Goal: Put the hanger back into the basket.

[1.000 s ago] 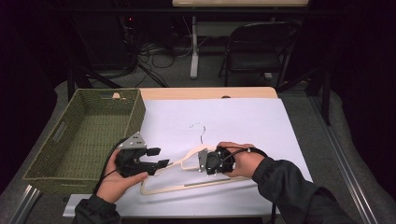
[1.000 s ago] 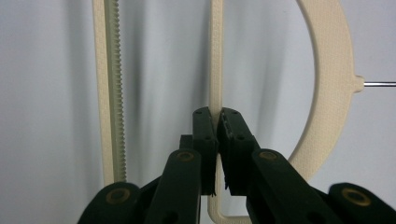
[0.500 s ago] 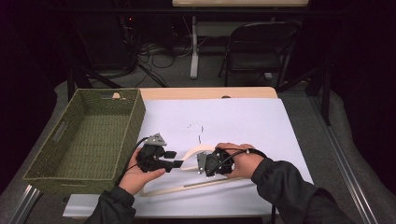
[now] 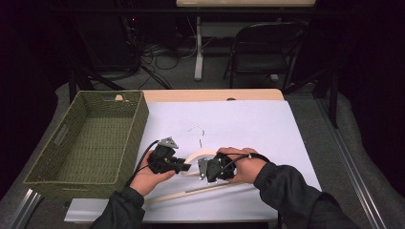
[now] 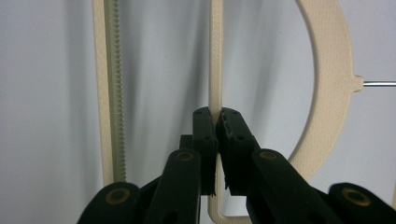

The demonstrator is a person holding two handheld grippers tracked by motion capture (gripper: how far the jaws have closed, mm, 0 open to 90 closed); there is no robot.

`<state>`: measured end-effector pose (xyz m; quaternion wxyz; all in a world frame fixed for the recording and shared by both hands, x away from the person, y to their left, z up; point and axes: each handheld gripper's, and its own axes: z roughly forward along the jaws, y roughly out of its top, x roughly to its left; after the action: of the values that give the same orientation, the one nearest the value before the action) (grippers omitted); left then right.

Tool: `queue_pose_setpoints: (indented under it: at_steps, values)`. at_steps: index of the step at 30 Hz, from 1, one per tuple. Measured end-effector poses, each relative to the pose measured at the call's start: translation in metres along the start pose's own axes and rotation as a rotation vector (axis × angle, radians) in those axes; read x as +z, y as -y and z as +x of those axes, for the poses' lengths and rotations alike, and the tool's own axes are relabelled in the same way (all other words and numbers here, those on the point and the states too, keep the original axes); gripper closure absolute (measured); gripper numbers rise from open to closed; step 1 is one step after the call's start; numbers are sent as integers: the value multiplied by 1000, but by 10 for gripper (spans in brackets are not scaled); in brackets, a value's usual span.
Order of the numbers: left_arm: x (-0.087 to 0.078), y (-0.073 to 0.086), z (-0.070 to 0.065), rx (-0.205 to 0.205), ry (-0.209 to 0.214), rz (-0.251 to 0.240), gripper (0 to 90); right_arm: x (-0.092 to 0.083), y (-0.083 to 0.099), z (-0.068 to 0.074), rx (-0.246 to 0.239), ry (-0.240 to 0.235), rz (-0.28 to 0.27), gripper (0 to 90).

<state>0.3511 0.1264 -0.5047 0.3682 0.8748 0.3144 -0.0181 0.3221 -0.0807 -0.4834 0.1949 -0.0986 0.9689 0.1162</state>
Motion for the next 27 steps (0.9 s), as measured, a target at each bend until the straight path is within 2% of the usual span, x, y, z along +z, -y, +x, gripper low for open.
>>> queue_pose_setpoints:
  at_steps: [2,3,4,7,8,10,13,14,15,17,20,21,22,25,27]
  values:
    - [0,0,0,-1,-17,4,785,0,0,0,0,-12,11,854]
    - [0,0,0,-1,-15,0,788,4,0,1,3,-7,-27,854]
    - [-1,1,0,0,-11,-7,791,2,0,1,-3,4,6,854]
    - [-2,1,-1,2,-16,-17,794,0,-1,0,-4,-4,35,853]
    - [-2,1,-2,5,-18,-18,795,1,-1,1,2,7,27,853]
    - [-3,1,-3,15,-16,-16,797,2,-1,1,3,1,13,852]
    - [-3,2,-3,20,-17,-13,800,2,-2,0,3,-7,33,851]
    - [-4,2,-4,23,-24,-13,800,5,-1,0,6,-10,-7,850]
    - [-4,3,-4,25,-24,-15,801,4,-2,1,12,-5,11,850]
    - [-4,3,-5,30,-26,-17,802,4,-2,0,18,-25,21,847]
    - [-5,4,-5,40,-17,-16,806,5,-1,-1,39,-25,5,835]
    - [-5,4,-5,40,-17,-16,809,5,-1,-1,57,-23,2,816]
    - [-4,5,-6,50,-35,0,811,5,-1,-2,68,-21,-2,782]
    - [-4,8,-5,44,-16,-1,814,-3,2,-8,135,-45,-56,751]
    - [-3,10,-6,34,-26,-8,814,-10,6,-14,195,-51,-91,742]
